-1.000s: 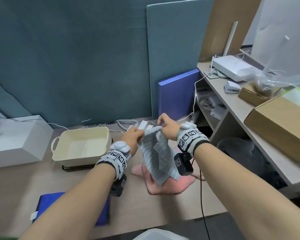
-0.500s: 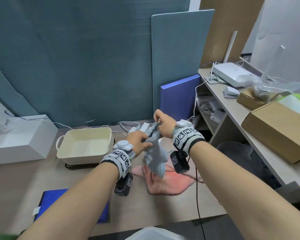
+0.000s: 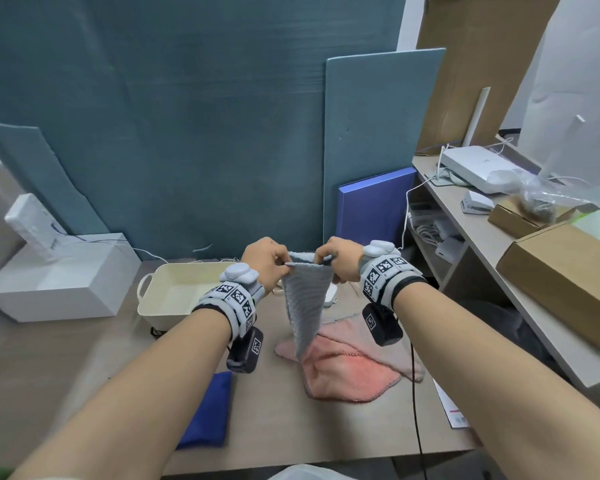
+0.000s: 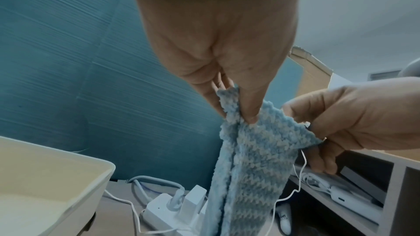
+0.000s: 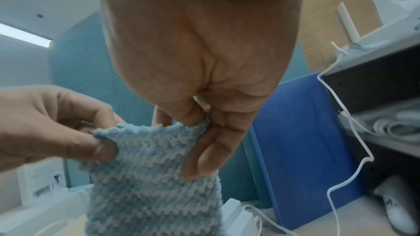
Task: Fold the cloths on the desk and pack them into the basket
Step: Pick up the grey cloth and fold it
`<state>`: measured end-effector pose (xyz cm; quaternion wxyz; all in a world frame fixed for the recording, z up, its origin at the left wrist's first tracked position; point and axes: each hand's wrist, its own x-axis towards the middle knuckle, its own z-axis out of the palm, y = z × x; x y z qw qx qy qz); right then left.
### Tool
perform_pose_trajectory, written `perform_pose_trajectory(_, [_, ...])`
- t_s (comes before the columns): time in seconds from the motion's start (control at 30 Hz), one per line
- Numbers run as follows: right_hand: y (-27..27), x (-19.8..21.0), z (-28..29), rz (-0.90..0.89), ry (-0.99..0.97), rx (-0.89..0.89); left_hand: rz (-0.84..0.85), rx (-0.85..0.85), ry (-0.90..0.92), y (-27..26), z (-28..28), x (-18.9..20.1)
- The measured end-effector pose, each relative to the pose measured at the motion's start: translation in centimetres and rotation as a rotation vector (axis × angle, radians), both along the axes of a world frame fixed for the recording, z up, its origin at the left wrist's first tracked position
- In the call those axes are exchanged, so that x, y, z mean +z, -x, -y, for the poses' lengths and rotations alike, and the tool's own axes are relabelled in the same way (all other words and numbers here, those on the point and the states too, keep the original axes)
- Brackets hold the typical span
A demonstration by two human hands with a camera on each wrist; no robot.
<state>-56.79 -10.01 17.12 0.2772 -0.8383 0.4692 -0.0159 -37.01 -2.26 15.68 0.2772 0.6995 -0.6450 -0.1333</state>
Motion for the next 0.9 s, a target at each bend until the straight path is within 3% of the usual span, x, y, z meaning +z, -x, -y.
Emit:
perform_pose_trajectory(0.2, [0.7,1.0,0.1,-0.121,0.130,-0.064,-0.073,0.067,0.004,-1.2,-0.6,1.2])
perform_pose_trajectory(0.37, [1.2,2.3,1.1,0.002,0.185,-0.116,-0.173,0.145,0.047,-1.6,-0.8,2.2])
perform_pose_trajectory(0.67, [2.4,3.9,1.5,0.222,0.219,-0.186,-0.278,0.119,0.047,-0.4,-0.8,3.6])
perform_pose_trajectory(0.9, [3.3,3.4,1.7,0.144,0.257,-0.178,-0.329,0.084,0.080,0.0,-0.3,3.4])
